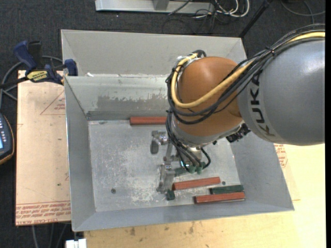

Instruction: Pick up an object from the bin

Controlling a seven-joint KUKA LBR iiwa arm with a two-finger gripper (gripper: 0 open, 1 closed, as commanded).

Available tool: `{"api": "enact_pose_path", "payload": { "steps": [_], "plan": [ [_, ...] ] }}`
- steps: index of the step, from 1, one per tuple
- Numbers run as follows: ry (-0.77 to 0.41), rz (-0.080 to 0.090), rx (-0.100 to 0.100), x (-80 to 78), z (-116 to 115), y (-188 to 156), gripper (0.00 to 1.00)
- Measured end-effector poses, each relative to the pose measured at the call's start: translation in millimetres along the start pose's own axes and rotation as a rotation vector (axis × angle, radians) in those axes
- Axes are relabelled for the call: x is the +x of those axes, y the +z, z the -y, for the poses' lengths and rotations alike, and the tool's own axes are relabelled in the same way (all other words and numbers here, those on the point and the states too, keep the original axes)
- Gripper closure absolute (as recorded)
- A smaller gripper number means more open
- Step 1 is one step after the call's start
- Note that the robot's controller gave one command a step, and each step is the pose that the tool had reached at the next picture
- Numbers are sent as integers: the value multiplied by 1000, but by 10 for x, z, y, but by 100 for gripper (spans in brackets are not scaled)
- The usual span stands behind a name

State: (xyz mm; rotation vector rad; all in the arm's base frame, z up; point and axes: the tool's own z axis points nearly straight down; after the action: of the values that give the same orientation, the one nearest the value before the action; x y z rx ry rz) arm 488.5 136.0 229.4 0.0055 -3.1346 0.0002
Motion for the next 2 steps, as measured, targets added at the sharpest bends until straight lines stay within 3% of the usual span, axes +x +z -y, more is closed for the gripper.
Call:
{"api": "enact_pose_path", "payload": {
  "steps": [1,2],
  "plan": [
    [-163,8,0,-86,561,1569,0],
    [-387,10,2,-301,1193,1589,0]
  ]
}}
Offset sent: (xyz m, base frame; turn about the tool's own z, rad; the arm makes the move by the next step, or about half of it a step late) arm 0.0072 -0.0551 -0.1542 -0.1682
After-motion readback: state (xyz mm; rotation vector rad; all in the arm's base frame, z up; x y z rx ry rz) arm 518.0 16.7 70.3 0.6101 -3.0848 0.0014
